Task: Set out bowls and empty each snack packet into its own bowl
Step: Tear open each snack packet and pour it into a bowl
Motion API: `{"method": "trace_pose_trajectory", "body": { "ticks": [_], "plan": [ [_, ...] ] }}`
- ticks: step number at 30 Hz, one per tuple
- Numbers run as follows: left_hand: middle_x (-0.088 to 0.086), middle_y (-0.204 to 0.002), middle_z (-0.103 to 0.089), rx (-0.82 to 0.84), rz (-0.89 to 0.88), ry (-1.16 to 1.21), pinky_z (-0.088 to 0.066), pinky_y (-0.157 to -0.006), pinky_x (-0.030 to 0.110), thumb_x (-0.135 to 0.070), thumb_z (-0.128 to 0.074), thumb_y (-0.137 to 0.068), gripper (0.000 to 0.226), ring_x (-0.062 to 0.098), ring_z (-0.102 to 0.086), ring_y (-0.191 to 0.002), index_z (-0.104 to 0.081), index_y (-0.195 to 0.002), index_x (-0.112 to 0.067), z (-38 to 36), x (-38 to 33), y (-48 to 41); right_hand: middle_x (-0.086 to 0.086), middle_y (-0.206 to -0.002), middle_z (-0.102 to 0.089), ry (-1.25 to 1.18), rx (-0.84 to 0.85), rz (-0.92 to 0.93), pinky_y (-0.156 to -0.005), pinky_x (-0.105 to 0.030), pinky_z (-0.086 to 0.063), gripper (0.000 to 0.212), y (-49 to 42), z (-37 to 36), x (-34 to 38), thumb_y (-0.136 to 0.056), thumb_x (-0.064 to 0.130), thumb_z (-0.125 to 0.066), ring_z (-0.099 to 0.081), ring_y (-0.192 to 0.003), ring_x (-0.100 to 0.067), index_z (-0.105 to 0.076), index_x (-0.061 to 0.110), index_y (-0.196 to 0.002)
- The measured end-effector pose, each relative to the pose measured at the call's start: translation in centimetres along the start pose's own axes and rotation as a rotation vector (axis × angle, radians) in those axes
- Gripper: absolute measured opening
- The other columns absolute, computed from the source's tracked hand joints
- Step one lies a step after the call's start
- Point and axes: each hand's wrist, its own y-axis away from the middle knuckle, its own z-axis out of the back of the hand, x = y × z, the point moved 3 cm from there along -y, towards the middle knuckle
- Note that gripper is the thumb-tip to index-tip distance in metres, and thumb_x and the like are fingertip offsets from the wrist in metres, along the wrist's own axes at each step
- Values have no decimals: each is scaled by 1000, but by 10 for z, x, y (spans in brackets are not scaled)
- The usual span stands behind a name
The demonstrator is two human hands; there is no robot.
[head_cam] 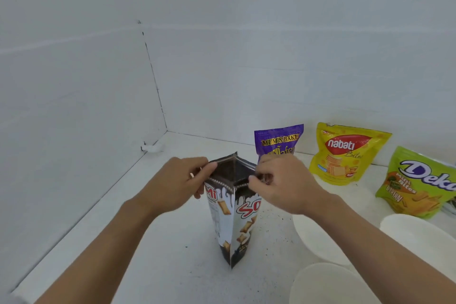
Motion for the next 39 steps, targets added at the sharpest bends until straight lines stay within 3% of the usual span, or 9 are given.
{"method": "trace_pose_trajectory", "body": {
  "ticks": [4,8,15,18,23,28,33,36,39],
  "plan": [
    [-14,-83,-68,-60,-38,61,-52,-66,22,-58,-31,-99,37,10,-64,-85,-56,-91,-32,-18,4,9,20,-120,-41,-89,36,89,-87,-27,-42,27,8,-14,3,-82,56,-59,-40,-110,-3,-68,34,-96],
    [-22,-85,-65,-154,-74,50,-50,-67,14,-57,-32,-100,33,3,-61,-91,-56,-89,-37,-23,6,17,16,-139,-34,-64,-2,199,-100,-26,-35,15,14,-13,6,-87,41,-68,-25,-131,-3,-69,30,-96],
    [-16,-80,-65,-140,-24,-101,-50,-69,26,-57,-27,-100,33,8,-64,-81,-48,-87,-35,-6,25,22,14,-111,-60,-64,-91,216,-93,-39,-43,12,18,-15,4,-83,32,-63,-43,-114,-3,-67,21,-84],
    [-18,-92,-67,-139,-6,127,-49,-73,17,-54,-34,-99,23,6,-66,-89,-51,-100,-37,-21,15,27,15,-121,-56,-106,-111,181,-97,-37,-44,16,19,-21,10,-81,38,-68,-38,-119,-1,-67,23,-87],
    [-6,-118,-69,-191,114,597,-56,-91,31,-45,-41,-101,31,17,-71,-105,-35,-131,-41,-54,17,45,15,-133,-52,-122,-173,283,-104,-38,-35,20,25,-22,22,-78,45,-73,-34,-133,-7,-68,29,-90],
    [-10,-123,-65,-141,161,699,-55,-99,39,-60,-44,-94,44,15,-64,-119,-47,-131,-36,-78,20,67,15,-106,-65,-24,-224,426,-103,-45,-36,21,24,-26,42,-84,36,-70,-51,-113,-9,-65,27,-103],
    [-28,-134,-55,-73,210,739,-48,-104,30,-55,-41,-99,44,1,-52,-131,-37,-142,-45,-95,24,82,11,-88,-66,-9,-231,528,-101,-39,-36,32,17,-30,54,-89,20,-68,-58,-87,-13,-52,26,-117],
    [-52,-119,-51,-43,245,780,-47,-89,6,-48,-35,-98,38,-23,-49,-118,-30,-135,-56,-99,18,84,9,-89,-67,-5,-265,542,-91,-41,-42,38,8,-29,62,-92,18,-66,-59,-85,-14,-47,29,-123],
    [-32,-124,-64,-40,258,855,-54,-92,19,-40,-49,-93,45,-4,-60,-119,-40,-137,-47,-99,18,82,8,-90,-70,-87,-356,516,-82,-45,-44,28,-1,-18,68,-91,15,-66,-61,-87,-18,-58,25,-116]
  ]
}}
